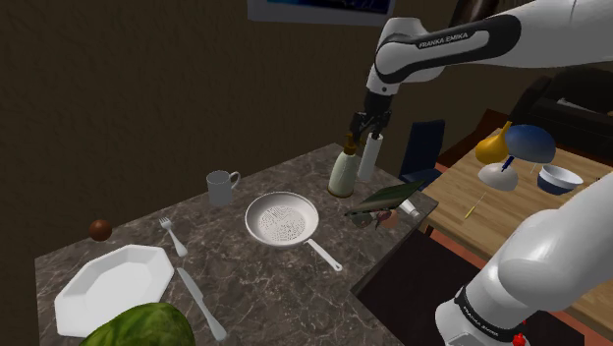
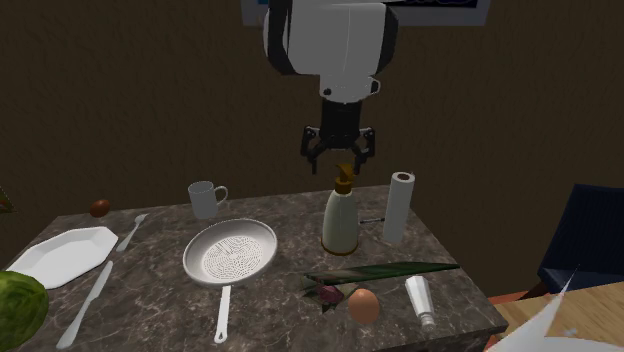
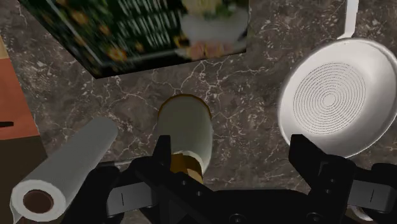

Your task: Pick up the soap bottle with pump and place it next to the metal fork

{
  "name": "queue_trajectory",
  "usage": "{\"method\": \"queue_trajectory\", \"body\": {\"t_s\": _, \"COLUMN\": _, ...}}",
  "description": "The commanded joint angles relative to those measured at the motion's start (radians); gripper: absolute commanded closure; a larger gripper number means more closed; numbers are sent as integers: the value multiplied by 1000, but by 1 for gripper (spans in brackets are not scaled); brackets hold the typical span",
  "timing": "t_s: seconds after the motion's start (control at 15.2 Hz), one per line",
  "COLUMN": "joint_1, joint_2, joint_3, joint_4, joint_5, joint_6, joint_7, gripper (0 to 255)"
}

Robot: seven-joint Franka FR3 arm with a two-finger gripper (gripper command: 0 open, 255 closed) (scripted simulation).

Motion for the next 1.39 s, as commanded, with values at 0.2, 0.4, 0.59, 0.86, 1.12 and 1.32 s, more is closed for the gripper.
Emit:
{"method": "queue_trajectory", "body": {"t_s": 0.2, "joint_1": -20, "joint_2": 159, "joint_3": -29, "joint_4": 134, "joint_5": 3, "joint_6": 61, "joint_7": -41, "gripper": 0}}
{"method": "queue_trajectory", "body": {"t_s": 0.4, "joint_1": -23, "joint_2": 188, "joint_3": -32, "joint_4": 137, "joint_5": 7, "joint_6": 93, "joint_7": -47, "gripper": 0}}
{"method": "queue_trajectory", "body": {"t_s": 0.59, "joint_1": -23, "joint_2": 204, "joint_3": -32, "joint_4": 114, "joint_5": 10, "joint_6": 131, "joint_7": -49, "gripper": 0}}
{"method": "queue_trajectory", "body": {"t_s": 0.86, "joint_1": -23, "joint_2": 218, "joint_3": -32, "joint_4": 95, "joint_5": 13, "joint_6": 164, "joint_7": -51, "gripper": 0}}
{"method": "queue_trajectory", "body": {"t_s": 1.12, "joint_1": -23, "joint_2": 218, "joint_3": -32, "joint_4": 95, "joint_5": 13, "joint_6": 164, "joint_7": -51, "gripper": 0}}
{"method": "queue_trajectory", "body": {"t_s": 1.32, "joint_1": -23, "joint_2": 218, "joint_3": -32, "joint_4": 95, "joint_5": 13, "joint_6": 164, "joint_7": -51, "gripper": 255}}
